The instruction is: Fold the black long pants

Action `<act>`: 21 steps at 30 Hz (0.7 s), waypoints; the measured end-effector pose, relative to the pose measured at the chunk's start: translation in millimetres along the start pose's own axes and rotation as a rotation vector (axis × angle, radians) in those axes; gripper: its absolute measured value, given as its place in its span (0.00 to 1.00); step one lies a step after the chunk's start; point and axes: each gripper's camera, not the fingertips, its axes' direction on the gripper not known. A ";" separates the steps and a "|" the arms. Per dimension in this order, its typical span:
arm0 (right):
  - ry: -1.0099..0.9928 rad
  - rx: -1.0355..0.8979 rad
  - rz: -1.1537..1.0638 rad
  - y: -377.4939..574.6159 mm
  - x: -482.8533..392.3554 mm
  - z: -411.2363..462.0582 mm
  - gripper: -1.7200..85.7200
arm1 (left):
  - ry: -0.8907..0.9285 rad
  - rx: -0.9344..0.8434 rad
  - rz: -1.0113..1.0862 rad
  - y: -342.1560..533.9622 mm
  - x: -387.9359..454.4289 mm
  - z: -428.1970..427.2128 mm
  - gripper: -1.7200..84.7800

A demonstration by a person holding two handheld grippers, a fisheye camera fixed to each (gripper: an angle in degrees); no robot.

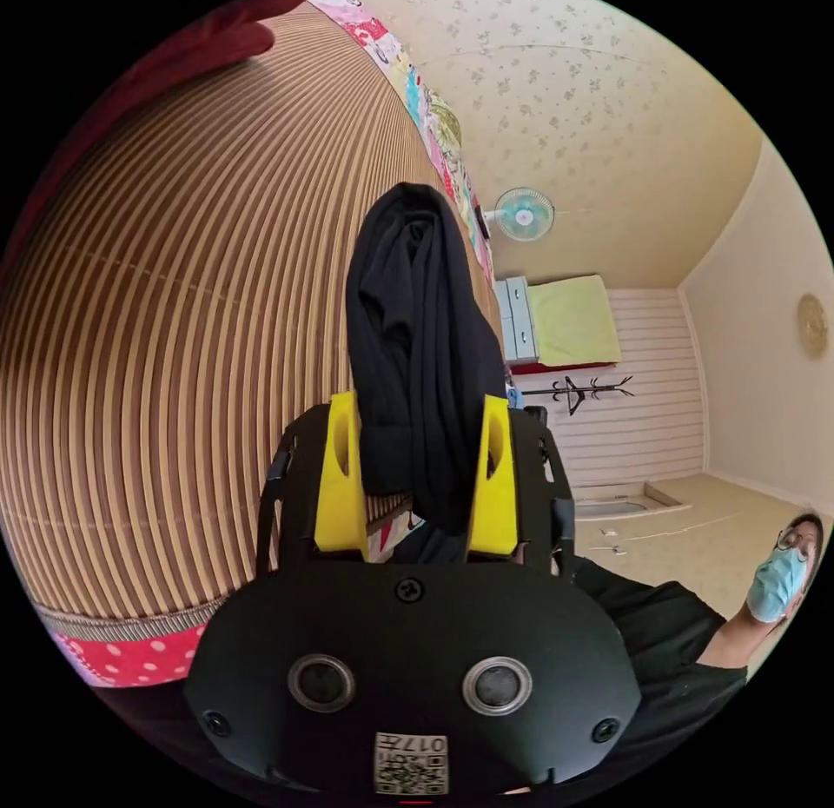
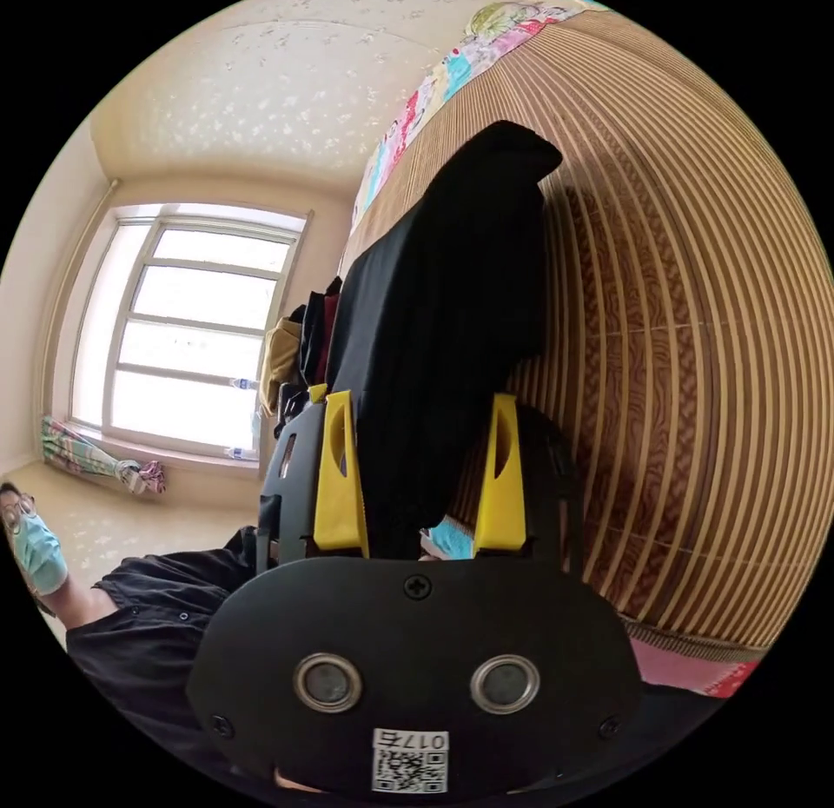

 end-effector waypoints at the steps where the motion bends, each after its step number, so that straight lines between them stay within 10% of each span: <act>1: 0.018 0.021 -0.004 6.0 -1.7 -1.0 0.23 | -0.033 -0.031 0.006 0.3 5.7 1.5 0.20; 9: -0.128 -0.055 -0.086 43.5 -0.6 -19.2 0.13 | 0.075 -0.152 0.031 38.1 11.5 -7.2 0.14; 21: -0.308 -0.052 -0.386 -11.9 -133.0 -25.6 0.09 | 0.047 0.151 0.243 35.0 116.7 -178.2 0.14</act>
